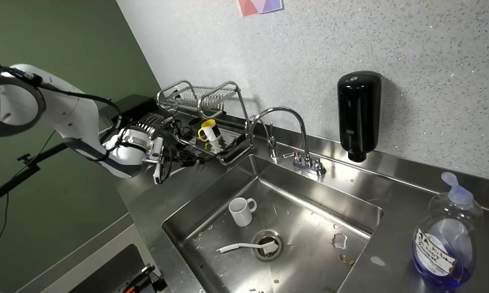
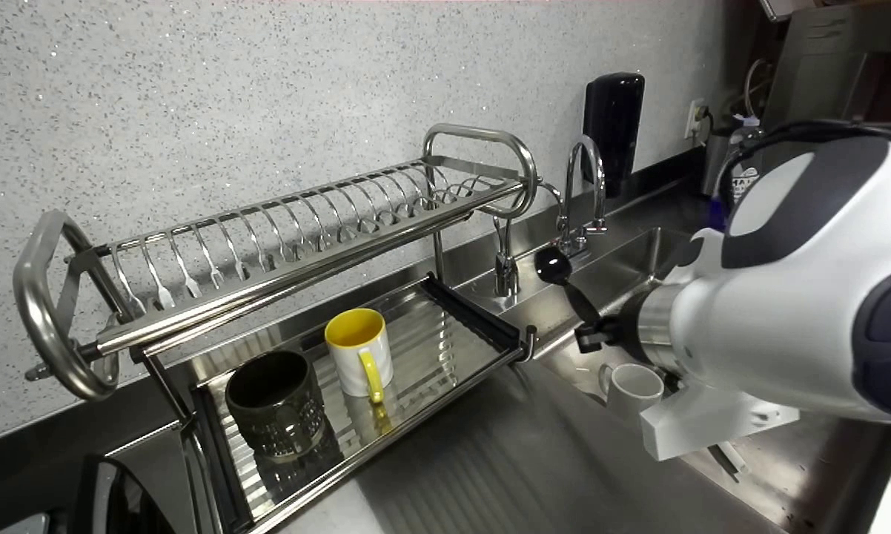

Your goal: Take the black spoon from the dish rack and put it in the sink

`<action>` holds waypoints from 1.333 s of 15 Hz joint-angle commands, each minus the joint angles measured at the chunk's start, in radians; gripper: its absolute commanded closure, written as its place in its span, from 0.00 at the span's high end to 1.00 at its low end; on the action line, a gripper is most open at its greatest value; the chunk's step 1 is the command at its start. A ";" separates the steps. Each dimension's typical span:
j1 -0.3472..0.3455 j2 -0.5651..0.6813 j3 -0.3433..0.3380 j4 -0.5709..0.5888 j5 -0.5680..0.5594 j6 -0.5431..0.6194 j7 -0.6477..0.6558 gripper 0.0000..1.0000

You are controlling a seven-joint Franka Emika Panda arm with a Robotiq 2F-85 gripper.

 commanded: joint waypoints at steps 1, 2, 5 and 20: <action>-0.030 -0.126 0.016 -0.165 0.090 -0.038 0.076 0.05; -0.036 -0.140 0.013 -0.195 0.101 -0.031 0.110 0.05; -0.051 -0.166 -0.006 -0.271 0.077 -0.030 0.244 0.05; -0.188 -0.122 -0.078 -0.333 -0.025 0.090 0.296 0.05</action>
